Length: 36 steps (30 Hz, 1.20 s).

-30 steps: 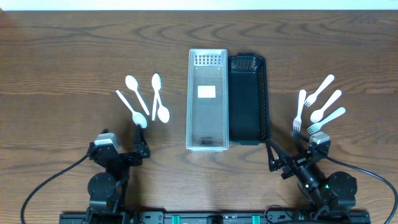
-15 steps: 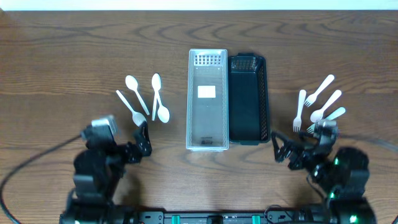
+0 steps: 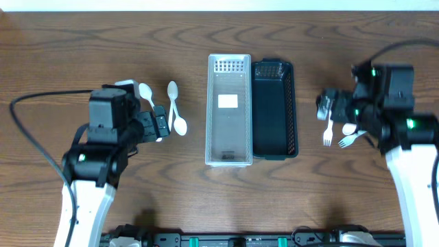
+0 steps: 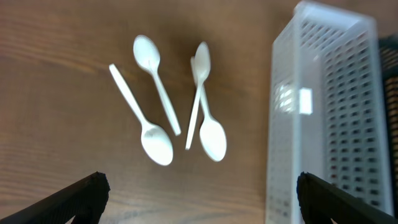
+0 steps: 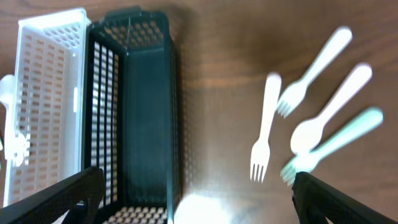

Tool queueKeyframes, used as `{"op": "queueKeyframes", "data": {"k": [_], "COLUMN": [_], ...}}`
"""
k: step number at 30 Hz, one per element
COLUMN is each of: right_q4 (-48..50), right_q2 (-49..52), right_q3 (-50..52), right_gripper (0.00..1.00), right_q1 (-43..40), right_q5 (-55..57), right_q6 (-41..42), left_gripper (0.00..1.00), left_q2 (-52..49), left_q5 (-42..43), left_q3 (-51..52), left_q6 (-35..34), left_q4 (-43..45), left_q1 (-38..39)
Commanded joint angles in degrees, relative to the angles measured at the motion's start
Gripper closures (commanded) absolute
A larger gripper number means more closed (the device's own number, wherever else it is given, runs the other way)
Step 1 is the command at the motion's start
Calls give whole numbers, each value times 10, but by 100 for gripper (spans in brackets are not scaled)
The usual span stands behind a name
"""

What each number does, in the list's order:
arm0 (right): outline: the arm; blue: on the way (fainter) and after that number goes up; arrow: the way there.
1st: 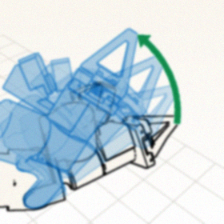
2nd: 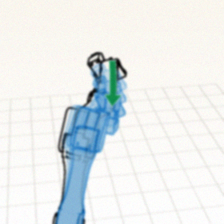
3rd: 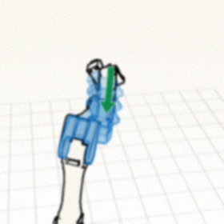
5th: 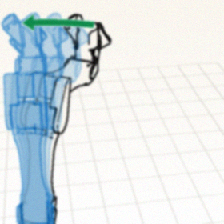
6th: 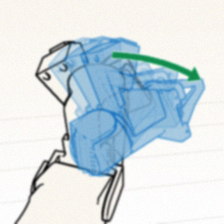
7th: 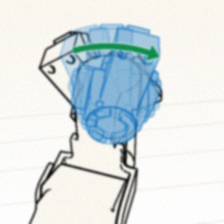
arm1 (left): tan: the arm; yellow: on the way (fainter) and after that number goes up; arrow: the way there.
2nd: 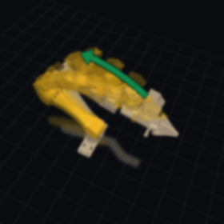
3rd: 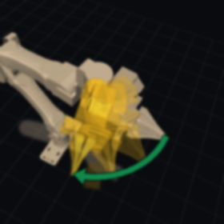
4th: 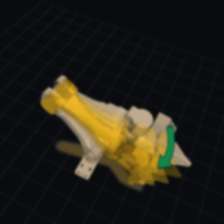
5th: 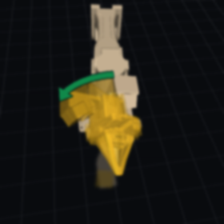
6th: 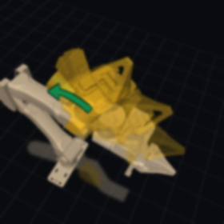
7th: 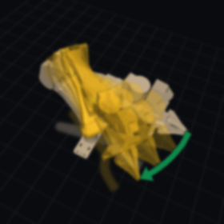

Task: Pack container
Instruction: 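Grasp a white plastic fork with the right gripper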

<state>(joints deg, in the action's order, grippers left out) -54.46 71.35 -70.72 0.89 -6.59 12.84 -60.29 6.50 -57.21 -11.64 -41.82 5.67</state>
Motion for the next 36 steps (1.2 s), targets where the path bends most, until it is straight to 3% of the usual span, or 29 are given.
{"op": "queueKeyframes", "data": {"k": [1, 8, 13, 17, 24, 36], "right_q4": [7, -27, -47, -47, -26, 31], "right_q2": [53, 132, 194, 252, 318, 373], "right_q3": [-28, -28, -26, -26, -26, -25], "right_gripper": [1, 2, 2, 12, 23, 27], "right_q1": [1, -72, -158, -208, -236, -237], "right_q5": [25, 151, 146, 109, 108, 102], "right_q6": [-48, 129, 135, 135, 155, 174], "left_gripper": [2, 2, 2, 2, 2, 2], "left_q2": [-32, -52, -52, -52, -52, -52], "left_q5": [-1, -1, -1, -1, -1, -1], "left_q3": [-12, -12, -12, -12, -12, -12], "left_q6": [31, 61, 61, 61, 61, 61], "left_q4": [-15, -43, -46, -46, -46, -46], "left_q1": [-3, -3, -3, -3, -3, -3]}}
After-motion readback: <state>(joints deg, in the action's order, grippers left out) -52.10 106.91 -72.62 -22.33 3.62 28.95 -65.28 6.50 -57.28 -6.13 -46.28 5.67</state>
